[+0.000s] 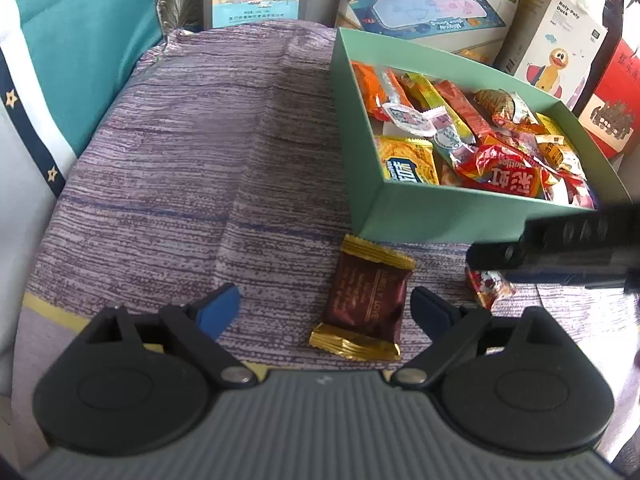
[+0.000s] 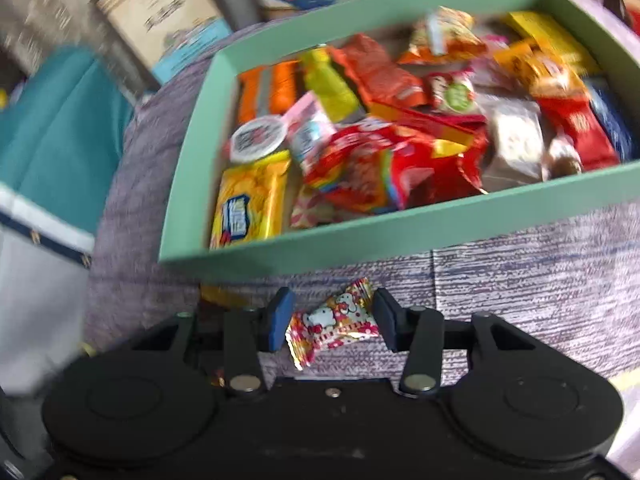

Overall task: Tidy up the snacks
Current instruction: 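Grasp the brown chocolate bar with the left tool while the right holds its candy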

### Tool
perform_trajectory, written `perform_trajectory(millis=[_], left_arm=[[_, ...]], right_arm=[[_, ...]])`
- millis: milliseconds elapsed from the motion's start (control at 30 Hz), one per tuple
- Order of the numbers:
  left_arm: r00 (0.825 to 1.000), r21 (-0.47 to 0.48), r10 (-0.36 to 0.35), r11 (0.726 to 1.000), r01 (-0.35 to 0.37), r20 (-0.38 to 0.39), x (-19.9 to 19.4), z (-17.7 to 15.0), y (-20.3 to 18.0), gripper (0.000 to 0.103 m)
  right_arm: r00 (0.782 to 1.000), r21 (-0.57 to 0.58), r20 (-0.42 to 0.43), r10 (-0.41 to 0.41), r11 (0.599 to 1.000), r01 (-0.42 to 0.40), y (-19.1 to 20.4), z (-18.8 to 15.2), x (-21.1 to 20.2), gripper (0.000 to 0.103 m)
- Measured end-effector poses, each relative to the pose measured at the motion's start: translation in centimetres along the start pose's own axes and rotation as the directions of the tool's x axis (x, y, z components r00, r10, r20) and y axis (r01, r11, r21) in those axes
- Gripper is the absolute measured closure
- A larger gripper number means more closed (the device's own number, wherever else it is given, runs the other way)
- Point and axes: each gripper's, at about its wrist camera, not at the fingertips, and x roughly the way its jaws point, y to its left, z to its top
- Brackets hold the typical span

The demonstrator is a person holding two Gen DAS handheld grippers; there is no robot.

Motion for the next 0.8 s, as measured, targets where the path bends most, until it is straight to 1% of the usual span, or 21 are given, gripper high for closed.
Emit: perform_trajectory(millis=[67, 133, 233, 333, 400, 467, 500, 533, 567, 600, 633, 667, 700, 800], left_arm=[[1.000, -0.002, -0.001, 1.000, 0.001, 0.002, 0.0, 0.0, 0.3, 0.009], [1.000, -0.002, 0.002, 1.000, -0.002, 0.003, 0.0, 0.1, 0.4, 0.009], [1.000, 0.002, 0.005, 1.000, -0.005, 0.001, 0.0, 0.2, 0.4, 0.009], [1.000, 0.025, 0.023, 0.999, -0.023, 0.000, 0.2, 0.1, -0.1, 0.010], [0.999, 0.049, 0.031, 0.998, -0.031, 0.005, 0.3, 0.0, -0.5, 0.012], [1.000, 0.076, 0.030, 0.997, -0.031, 0.007, 0.3, 0.0, -1.0, 0.017], [1.000, 0.095, 0.030, 0.995, -0.030, 0.008, 0.3, 0.0, -1.3, 0.021], [1.000, 0.120, 0.026, 0.992, -0.026, 0.007, 0.3, -0.1, -1.7, 0.027], [0.999, 0.146, 0.033, 0.989, -0.034, 0.011, 0.3, -0.2, -2.1, 0.031], [0.999, 0.171, 0.047, 0.984, -0.049, 0.016, 0.3, -0.2, -2.6, 0.041], [0.999, 0.180, 0.041, 0.983, -0.044, 0.019, 0.1, -0.2, -2.9, 0.054], [0.999, 0.176, 0.036, 0.984, -0.038, 0.017, 0.0, -0.2, -3.0, 0.063], [0.999, 0.160, 0.030, 0.987, -0.031, 0.011, -0.2, 0.0, -3.0, 0.066], [1.000, 0.085, 0.001, 0.996, -0.001, -0.004, -0.5, 0.1, -2.3, 0.066]], right_arm=[[1.000, -0.071, 0.013, -0.026, 0.997, 0.026, 0.9, -0.4, 0.2, 0.062], [1.000, -0.104, 0.010, -0.025, 0.994, 0.026, 1.0, -0.5, -0.3, 0.066], [0.999, -0.115, -0.001, -0.032, 0.993, 0.032, 0.6, -1.1, -0.9, 0.067], [0.999, -0.095, -0.007, -0.036, 0.995, 0.036, -0.5, -1.4, -1.2, 0.067], [1.000, -0.112, -0.001, -0.007, 0.994, 0.007, -1.3, -2.0, -1.8, 0.067], [1.000, -0.159, -0.011, 0.014, 0.987, -0.015, -1.7, -2.4, -2.2, 0.067], [1.000, -0.163, -0.021, 0.023, 0.986, -0.026, -2.0, -2.5, -2.4, 0.067], [0.999, -0.152, -0.028, 0.026, 0.988, -0.030, -2.1, -2.6, -2.5, 0.067], [0.999, -0.134, -0.037, 0.030, 0.990, -0.035, -2.4, -2.5, -2.7, 0.067], [0.999, -0.115, -0.039, 0.032, 0.993, -0.036, -2.6, -2.5, -2.9, 0.066], [0.999, -0.103, -0.036, 0.033, 0.994, -0.037, -2.6, -2.4, -3.1, 0.066], [0.999, -0.097, -0.032, 0.032, 0.995, -0.035, -2.6, -2.5, -3.3, 0.066], [0.999, -0.093, -0.029, 0.030, 0.995, -0.033, -2.5, -2.6, -3.5, 0.066], [0.999, -0.068, -0.034, 0.033, 0.997, -0.035, -2.3, -2.9, -3.5, 0.066]])
